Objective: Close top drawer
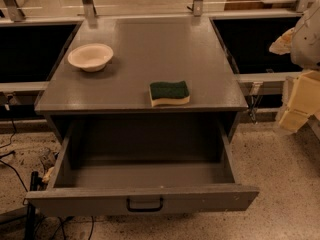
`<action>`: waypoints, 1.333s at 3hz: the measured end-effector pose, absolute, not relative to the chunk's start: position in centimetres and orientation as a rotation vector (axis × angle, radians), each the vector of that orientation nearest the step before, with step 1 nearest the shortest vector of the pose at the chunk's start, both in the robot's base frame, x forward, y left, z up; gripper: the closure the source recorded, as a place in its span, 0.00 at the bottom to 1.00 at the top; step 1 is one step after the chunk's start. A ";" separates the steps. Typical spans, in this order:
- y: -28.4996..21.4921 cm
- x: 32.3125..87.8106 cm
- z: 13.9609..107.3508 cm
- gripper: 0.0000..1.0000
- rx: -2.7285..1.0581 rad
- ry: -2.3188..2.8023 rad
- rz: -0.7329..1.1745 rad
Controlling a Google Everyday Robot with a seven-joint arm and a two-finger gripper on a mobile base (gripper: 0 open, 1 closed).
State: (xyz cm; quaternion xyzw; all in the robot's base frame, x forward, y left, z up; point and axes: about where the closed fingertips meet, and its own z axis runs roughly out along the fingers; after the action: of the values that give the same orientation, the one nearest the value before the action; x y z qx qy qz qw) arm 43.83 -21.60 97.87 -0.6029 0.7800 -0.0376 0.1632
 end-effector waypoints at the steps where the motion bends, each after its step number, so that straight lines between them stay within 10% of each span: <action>1: -21.6 43.8 97.9 0.01 -1.719 2.225 -0.107; 4: -21.6 43.8 97.9 0.76 -1.719 2.225 -0.107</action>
Offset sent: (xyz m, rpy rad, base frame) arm 0.0000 0.0000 0.0000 0.0000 0.0000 0.0000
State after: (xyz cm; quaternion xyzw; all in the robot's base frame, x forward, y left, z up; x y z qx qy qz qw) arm 43.84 -21.60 97.88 -0.6029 0.7801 -0.0376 0.1633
